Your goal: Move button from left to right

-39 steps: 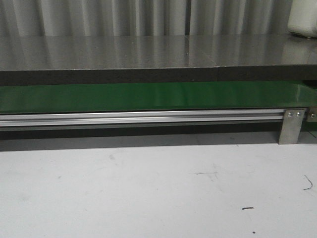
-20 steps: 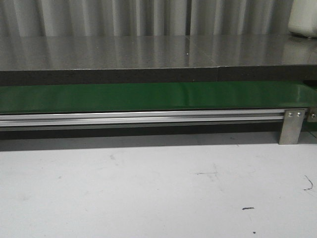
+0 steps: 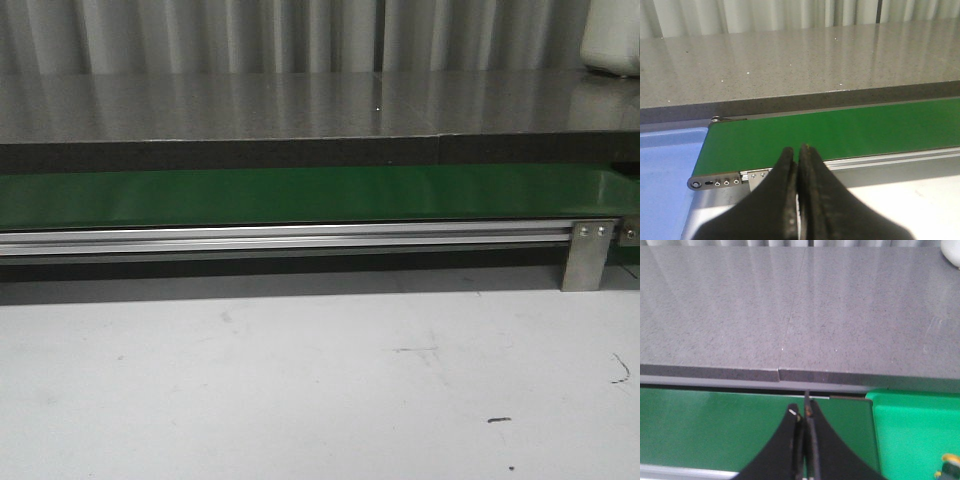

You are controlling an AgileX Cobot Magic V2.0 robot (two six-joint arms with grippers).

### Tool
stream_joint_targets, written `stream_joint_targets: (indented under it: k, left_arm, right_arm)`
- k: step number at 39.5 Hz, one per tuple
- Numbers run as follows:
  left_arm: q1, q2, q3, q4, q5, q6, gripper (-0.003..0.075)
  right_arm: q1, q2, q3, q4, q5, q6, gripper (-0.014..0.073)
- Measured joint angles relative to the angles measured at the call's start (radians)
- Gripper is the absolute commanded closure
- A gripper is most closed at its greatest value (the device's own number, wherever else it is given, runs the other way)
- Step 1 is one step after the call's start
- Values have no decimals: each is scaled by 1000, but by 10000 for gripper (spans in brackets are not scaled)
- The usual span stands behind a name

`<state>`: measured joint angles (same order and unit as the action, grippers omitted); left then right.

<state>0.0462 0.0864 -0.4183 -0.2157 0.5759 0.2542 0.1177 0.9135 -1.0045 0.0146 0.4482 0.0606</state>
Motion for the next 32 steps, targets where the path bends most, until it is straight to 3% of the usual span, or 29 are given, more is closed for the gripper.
stream_joint_targets:
  k: [9, 16, 23, 32]
  left_arm:
    - [0, 0, 0, 0, 0, 0, 741]
    - [0, 0, 0, 0, 0, 0, 741]
    - [0, 0, 0, 0, 0, 0, 741]
    - [0, 0, 0, 0, 0, 0, 741]
  right_arm:
    - [0, -376, 422, 0, -99, 0, 662]
    - [0, -638, 619, 0, -103, 0, 662]
    - [0, -776, 690, 0, -104, 0, 662]
    - [0, -797, 699, 0, -105, -2, 662]
